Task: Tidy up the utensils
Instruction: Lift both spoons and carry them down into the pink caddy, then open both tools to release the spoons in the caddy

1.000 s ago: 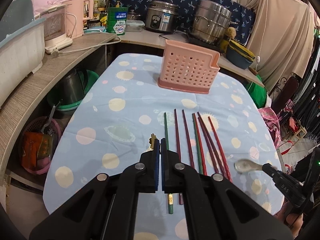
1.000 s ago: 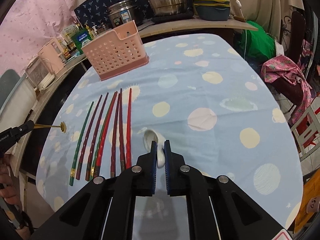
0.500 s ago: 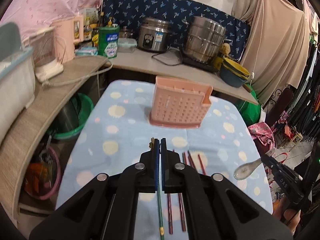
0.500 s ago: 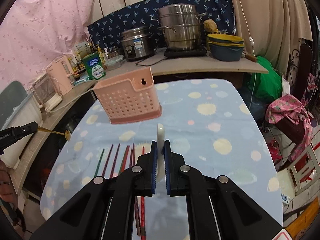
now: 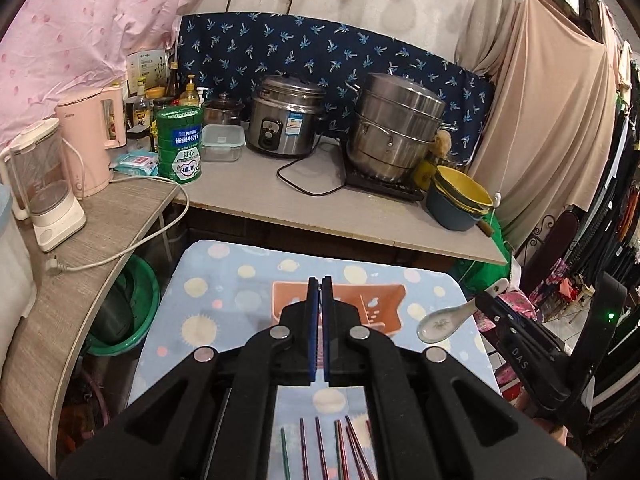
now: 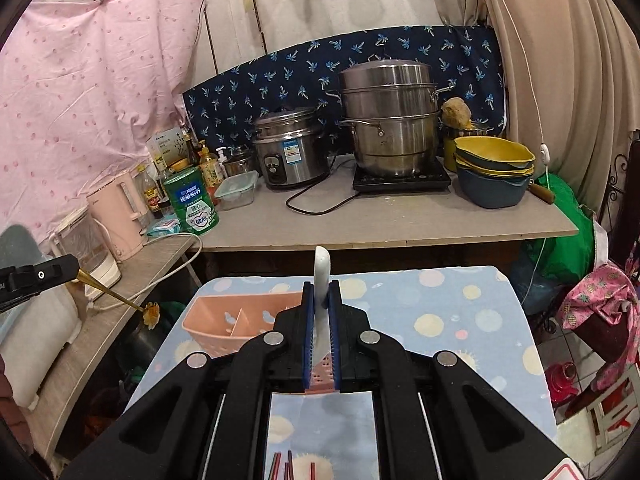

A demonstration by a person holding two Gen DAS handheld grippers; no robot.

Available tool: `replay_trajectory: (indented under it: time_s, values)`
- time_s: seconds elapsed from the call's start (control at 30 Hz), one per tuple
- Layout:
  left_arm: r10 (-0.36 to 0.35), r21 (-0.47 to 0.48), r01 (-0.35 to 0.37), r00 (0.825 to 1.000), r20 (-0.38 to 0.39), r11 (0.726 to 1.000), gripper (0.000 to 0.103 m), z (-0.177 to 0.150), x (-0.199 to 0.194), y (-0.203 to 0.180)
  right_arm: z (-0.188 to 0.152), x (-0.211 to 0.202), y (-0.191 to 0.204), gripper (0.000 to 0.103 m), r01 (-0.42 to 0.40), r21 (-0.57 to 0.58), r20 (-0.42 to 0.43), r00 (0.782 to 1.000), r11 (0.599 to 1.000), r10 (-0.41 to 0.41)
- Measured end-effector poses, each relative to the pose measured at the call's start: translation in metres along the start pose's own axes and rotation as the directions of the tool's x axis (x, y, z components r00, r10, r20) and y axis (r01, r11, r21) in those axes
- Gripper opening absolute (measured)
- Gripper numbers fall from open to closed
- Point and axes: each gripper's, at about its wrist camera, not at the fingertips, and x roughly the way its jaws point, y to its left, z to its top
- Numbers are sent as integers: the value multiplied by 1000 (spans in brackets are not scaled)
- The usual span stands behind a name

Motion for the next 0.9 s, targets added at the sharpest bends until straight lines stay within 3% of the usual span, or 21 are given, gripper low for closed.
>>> replay_trajectory:
  time_s: [0.2, 0.5, 0.73, 0.9]
  values:
    - [6, -22, -7, 999, -40, 1000, 1, 7, 44, 12, 14, 47, 4, 7, -7, 7, -51, 999, 1000, 8]
    - [7, -26, -10, 995, -98, 1000, 1, -1, 95, 23, -3, 107, 7, 7, 18, -13, -154, 988, 1000, -20]
    - [34, -53, -40, 992, -120, 998, 2, -6, 116, 35, -17, 122, 10, 10, 29, -33, -168, 985, 999, -34]
    - [54, -81, -64, 992, -116, 995, 22, -10, 110, 46, -16, 111, 9, 21, 25, -19, -143, 989, 1000, -27]
